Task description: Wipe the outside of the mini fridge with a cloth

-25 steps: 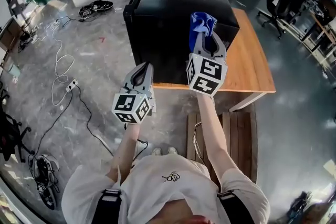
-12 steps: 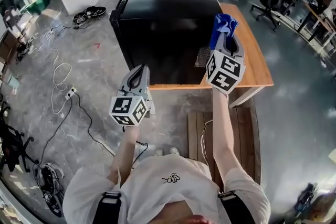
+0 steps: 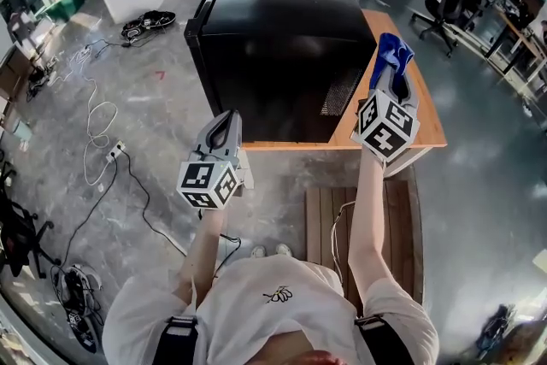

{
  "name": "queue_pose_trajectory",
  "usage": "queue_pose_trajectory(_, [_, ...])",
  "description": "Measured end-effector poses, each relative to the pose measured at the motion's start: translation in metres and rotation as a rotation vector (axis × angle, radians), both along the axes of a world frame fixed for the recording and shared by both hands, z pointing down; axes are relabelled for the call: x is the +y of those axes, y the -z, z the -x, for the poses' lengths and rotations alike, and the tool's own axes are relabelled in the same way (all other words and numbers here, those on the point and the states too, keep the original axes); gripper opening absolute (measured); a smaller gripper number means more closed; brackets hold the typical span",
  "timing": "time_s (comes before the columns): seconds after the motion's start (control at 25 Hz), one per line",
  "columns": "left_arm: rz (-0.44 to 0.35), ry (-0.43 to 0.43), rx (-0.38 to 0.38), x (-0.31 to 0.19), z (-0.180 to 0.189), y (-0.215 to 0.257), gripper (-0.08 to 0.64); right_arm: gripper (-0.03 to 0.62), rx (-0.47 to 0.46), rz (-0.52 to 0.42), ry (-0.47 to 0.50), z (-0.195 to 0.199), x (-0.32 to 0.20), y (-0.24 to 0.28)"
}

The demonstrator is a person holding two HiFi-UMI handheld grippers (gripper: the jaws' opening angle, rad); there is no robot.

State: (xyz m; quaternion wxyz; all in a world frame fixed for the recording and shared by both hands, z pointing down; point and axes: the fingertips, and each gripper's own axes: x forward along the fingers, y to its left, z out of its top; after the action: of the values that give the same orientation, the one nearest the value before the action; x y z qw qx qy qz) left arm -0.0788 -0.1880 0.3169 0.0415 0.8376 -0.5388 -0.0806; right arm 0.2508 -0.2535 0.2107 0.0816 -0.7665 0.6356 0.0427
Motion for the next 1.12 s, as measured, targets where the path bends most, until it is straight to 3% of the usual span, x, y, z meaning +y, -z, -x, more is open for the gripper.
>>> queue_pose_trajectory(0.2, [-0.006,0.017,-0.002,-0.002,0.011,0.004,0.005,0.062,-0.048,-0.061,0.12,0.049,0.031,0.003])
queue_pose_trajectory(0.56, [-0.019,0.085,0.004,0.012,0.047,0.008,0.005,0.061,-0.001,-0.087,0.588,0.255,0.049,0.003])
queue_pose_trajectory(0.68, [-0.013,0.129,0.017,0.019,0.071,0.003,0.005,0.062,0.028,-0.079,0.688,0.311,0.042,-0.004])
queue_pose_trajectory(0.88, [0.01,0.206,0.045,0.035,0.11,-0.008,0.005,0.061,0.115,-0.061,0.792,0.382,0.035,-0.01])
queue_pose_trajectory(1.12, [0.036,0.276,0.064,0.051,0.143,-0.023,0.005,0.061,0.189,-0.021,0.771,0.425,0.01,-0.022])
